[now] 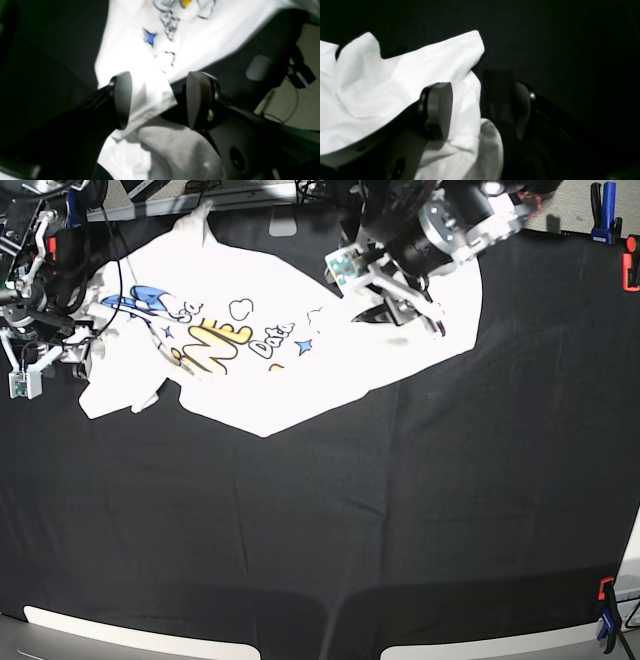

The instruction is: Layout the t-shirt on the table in an organized manner, then fold the t-shirt properly

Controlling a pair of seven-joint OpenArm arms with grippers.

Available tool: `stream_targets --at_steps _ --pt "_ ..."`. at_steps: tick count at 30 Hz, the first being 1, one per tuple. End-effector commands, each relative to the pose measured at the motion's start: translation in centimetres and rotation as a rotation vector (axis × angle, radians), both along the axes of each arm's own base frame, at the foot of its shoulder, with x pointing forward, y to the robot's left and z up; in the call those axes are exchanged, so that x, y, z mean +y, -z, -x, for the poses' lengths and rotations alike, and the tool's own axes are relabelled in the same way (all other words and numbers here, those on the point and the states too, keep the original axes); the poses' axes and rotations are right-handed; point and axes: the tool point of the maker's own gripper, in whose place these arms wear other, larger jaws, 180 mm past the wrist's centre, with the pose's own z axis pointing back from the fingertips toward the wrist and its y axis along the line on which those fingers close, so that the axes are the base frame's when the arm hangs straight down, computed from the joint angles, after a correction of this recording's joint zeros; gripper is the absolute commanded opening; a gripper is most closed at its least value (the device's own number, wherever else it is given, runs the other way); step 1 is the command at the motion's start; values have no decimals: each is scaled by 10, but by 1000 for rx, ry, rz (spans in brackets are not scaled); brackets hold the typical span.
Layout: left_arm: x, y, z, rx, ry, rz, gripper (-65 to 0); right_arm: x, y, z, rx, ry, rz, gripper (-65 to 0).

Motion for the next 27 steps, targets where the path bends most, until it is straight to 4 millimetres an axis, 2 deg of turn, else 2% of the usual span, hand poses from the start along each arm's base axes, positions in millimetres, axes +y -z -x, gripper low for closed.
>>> stream_targets --at_steps 1,6,9,13,19,24,27 --pt "-1 -2 -6 -18 -11 11 -334 -5 -16 -9 -48 -7 21 -288" --pt "-6 35 -11 12 -41 -46 -334 -5 -16 -9 -49 -6 20 -288" --pt "-11 43 -15 0 -55 -71 -334 -5 -16 -9 -49 -7 21 -288" --pt "-17 41 -14 -27 -38 -85 -334 -5 -16 -9 -49 -7 21 -288" --pt "5 32 -36 -147 -188 -149 -334 -5 -16 -9 -49 -6 21 -288" --pt "11 34 -37 -143 -216 -178 -334 -5 -16 -9 -49 -6 21 -288" --pt "12 27 -39 -158 -215 -167 -334 -5 -16 -9 -49 -7 21 -288"
